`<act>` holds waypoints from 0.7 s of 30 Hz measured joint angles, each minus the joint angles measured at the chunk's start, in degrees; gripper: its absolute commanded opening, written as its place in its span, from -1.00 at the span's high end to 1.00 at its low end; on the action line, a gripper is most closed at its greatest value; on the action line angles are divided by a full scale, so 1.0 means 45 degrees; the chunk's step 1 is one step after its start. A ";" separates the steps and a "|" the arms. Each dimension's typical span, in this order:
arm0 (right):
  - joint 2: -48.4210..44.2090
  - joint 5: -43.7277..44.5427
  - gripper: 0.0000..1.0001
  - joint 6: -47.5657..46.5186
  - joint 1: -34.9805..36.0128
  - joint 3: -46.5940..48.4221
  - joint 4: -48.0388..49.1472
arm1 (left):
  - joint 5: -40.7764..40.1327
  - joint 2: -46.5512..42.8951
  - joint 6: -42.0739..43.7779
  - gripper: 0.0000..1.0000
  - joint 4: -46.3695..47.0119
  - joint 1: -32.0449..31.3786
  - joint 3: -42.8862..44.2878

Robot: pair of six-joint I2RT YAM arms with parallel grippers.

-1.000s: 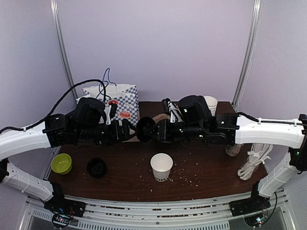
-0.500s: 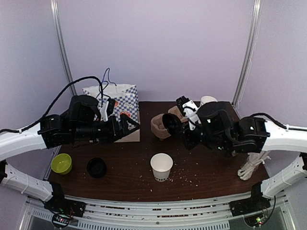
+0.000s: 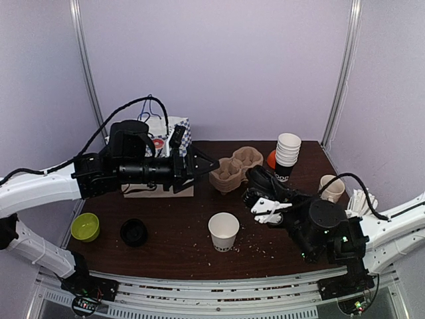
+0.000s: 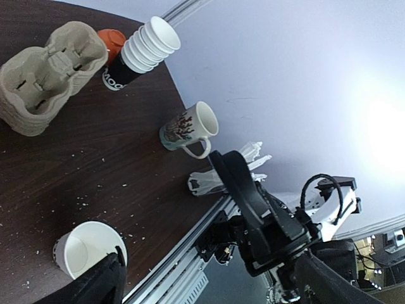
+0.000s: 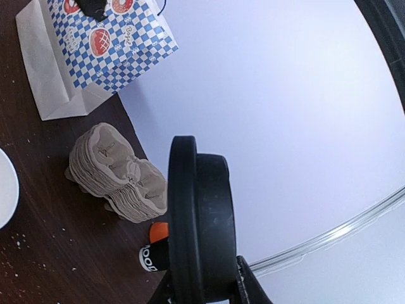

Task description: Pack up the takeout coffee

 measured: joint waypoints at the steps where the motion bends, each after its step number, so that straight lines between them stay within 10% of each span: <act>1: 0.0083 0.0078 0.70 -0.0869 0.0083 -0.0253 0.0806 | 0.0151 0.0000 -0.0015 -0.93 0.0141 -0.0024 0.0000; 9: 0.1647 0.0311 0.69 -0.6241 0.0962 -0.0991 0.6392 | 0.1569 0.0709 -0.0160 -0.97 0.1331 -0.0311 0.0005; 21: 0.3279 0.0325 0.67 -0.8898 0.1370 -0.1035 0.9598 | 0.3036 0.1268 -0.0355 -0.93 0.2006 -0.0335 0.0005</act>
